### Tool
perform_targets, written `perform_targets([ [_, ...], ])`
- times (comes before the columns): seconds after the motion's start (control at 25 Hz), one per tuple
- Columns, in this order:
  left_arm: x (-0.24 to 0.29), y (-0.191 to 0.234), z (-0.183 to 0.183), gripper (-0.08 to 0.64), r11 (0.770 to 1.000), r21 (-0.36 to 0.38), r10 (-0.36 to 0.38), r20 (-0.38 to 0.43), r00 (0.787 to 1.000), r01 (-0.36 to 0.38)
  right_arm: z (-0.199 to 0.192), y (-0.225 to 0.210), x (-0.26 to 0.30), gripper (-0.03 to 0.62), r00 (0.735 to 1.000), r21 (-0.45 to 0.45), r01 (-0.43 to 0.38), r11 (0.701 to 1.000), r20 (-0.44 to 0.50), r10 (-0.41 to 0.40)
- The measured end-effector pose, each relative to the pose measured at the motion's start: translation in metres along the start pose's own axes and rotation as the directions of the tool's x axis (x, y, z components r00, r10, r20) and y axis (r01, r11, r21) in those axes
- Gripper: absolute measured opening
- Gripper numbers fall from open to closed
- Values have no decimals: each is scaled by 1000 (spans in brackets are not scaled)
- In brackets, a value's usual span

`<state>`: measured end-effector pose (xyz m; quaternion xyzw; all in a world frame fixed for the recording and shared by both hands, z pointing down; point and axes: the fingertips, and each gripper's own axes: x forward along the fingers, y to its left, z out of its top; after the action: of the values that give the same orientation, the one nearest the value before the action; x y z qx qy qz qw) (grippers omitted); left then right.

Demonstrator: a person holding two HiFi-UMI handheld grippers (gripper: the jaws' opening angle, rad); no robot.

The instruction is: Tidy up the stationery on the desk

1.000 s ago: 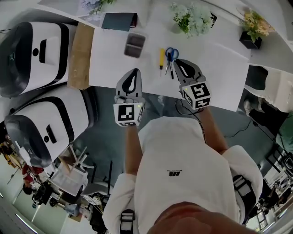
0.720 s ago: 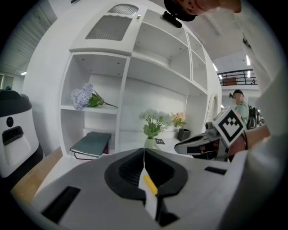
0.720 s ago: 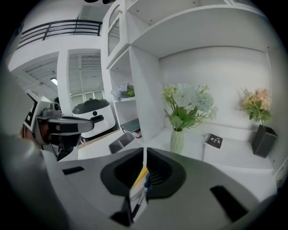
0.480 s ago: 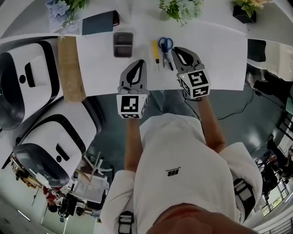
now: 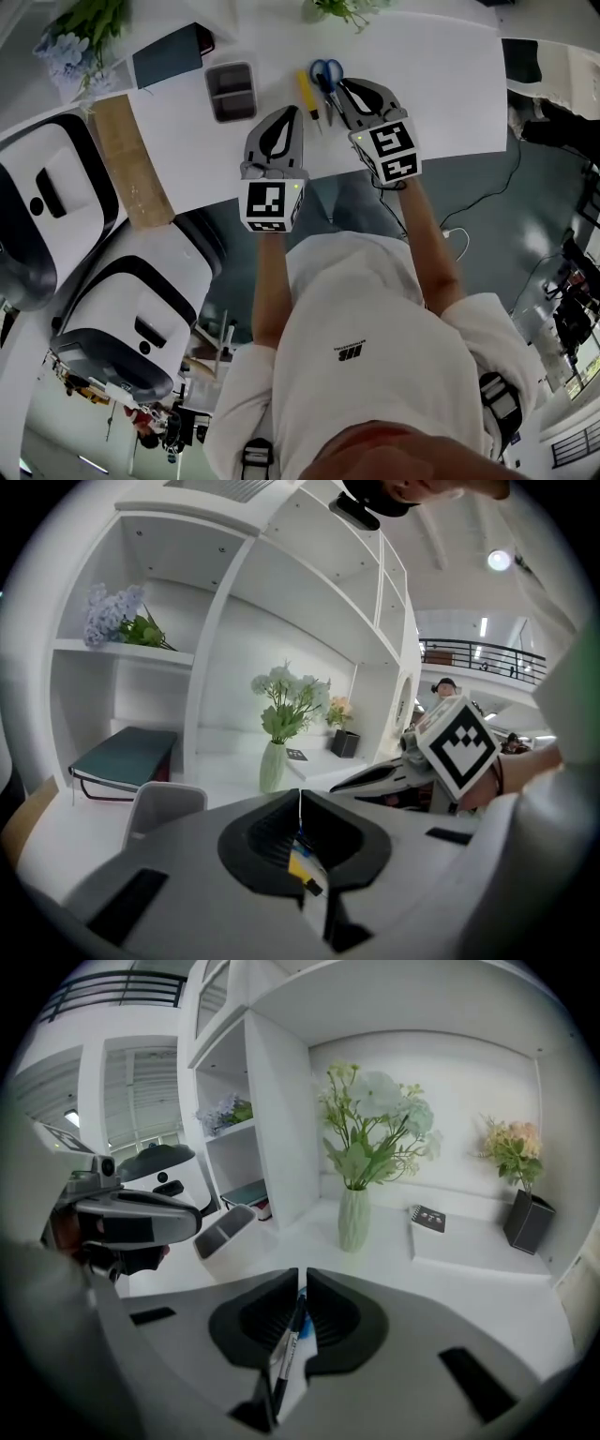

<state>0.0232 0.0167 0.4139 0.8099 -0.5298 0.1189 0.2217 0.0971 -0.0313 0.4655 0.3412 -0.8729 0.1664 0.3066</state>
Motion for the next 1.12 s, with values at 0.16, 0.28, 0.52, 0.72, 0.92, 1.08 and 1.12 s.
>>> perform_targets([
  [0.16,12,1,-10,0,1000,0,-28,-23,999,28,-7,3,15,14,999,-3,-7,1000,-32,7],
  [0.28,22,2,-17,0,999,5,-38,-41,998,38,-13,2,24,14,999,-3,-5,1000,-49,5],
  [0.52,35,2,-30,0,998,16,-64,-80,995,66,-27,3,39,20,996,16,-5,1000,-86,6],
  [0.72,41,1,-35,0,996,18,-83,-91,992,85,-36,5,51,43,994,38,-4,999,-111,8],
  [0.92,42,0,-34,0,995,17,-92,-89,992,94,-41,9,60,63,991,49,-6,999,-131,12],
  [1.08,42,-1,-36,0,995,12,-94,-90,992,95,-45,8,68,72,988,53,0,999,-152,8],
  [1.12,42,-2,-36,0,995,11,-94,-90,992,95,-46,7,70,74,987,53,1,999,-159,8],
])
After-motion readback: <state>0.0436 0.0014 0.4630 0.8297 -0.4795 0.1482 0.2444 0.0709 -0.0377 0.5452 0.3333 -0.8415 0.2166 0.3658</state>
